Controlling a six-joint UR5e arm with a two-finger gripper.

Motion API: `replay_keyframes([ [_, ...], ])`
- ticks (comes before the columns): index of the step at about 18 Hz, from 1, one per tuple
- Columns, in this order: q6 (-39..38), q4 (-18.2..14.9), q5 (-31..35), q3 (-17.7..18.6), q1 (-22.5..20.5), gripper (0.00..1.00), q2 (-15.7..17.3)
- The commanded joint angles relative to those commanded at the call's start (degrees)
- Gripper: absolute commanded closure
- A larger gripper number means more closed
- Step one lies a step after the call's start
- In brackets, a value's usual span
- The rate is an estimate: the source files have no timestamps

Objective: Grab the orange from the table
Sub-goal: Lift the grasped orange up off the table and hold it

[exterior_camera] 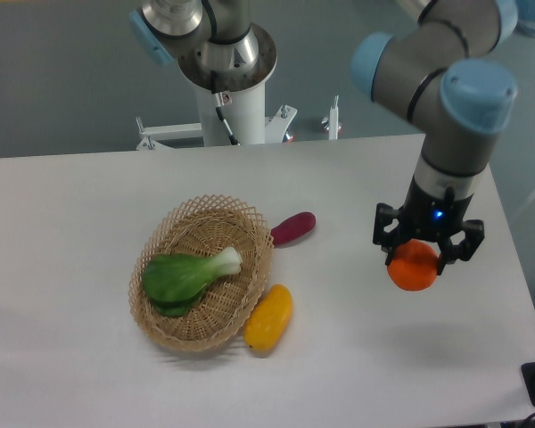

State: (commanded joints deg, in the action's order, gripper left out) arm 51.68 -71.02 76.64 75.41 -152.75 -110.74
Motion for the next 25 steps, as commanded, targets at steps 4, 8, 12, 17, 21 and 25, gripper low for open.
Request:
replay_keyframes([
  [4,0.00,-0.26,0.17,0.09,-0.17,0.33,0.00],
  [8,0.09,-0.53,0.09,0.00,-0.27,0.33,0.70],
  [12,0.35,-0.79,0.44,-0.09,0.26,0.33,0.62],
  [17,0.62,-0.79,0.62,-0.09,0.18,0.33,0.70],
  [21,0.70,-0.88,0.70,-0.09,0.09,0.34,0.79],
  [25,0.70,-0.79,0.70,0.00,0.00,0.34,1.14],
])
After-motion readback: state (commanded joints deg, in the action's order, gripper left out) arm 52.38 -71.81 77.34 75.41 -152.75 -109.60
